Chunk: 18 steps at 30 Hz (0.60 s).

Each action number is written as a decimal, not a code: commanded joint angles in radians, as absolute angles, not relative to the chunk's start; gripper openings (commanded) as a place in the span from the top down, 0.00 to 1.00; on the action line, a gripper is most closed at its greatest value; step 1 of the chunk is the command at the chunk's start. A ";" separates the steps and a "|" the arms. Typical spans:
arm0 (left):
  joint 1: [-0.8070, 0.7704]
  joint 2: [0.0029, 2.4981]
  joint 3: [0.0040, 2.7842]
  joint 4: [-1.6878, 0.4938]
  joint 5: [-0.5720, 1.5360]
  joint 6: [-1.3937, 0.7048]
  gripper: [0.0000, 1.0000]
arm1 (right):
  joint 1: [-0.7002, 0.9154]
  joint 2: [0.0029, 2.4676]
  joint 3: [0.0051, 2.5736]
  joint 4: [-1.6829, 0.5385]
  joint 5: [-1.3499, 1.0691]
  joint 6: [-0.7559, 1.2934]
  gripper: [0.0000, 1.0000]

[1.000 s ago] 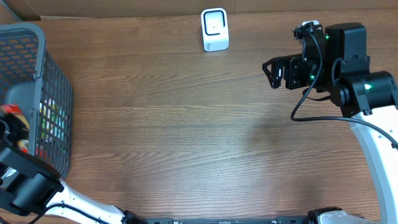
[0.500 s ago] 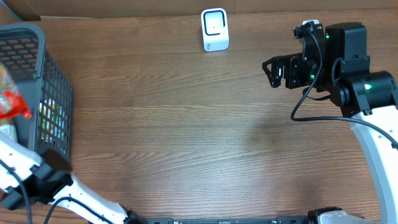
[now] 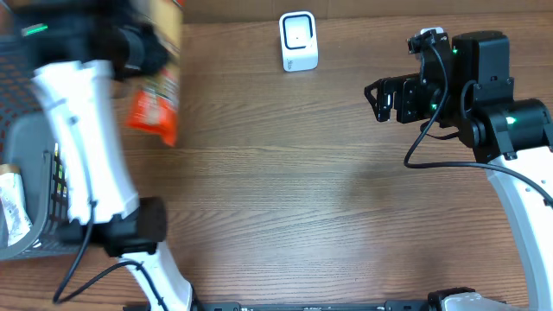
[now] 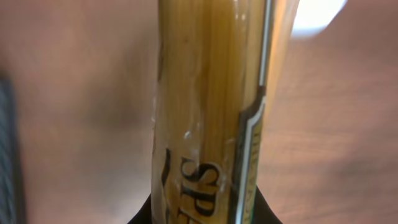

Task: Scan the item barcode
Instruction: 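Lift the spaghetti pack out and lay it on the table center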

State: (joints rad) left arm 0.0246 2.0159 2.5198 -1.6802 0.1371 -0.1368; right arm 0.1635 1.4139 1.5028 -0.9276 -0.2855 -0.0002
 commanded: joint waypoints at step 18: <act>-0.437 1.998 1.610 -1.113 -0.307 -0.628 0.82 | 0.162 1.417 1.531 -0.915 -0.294 -0.004 0.00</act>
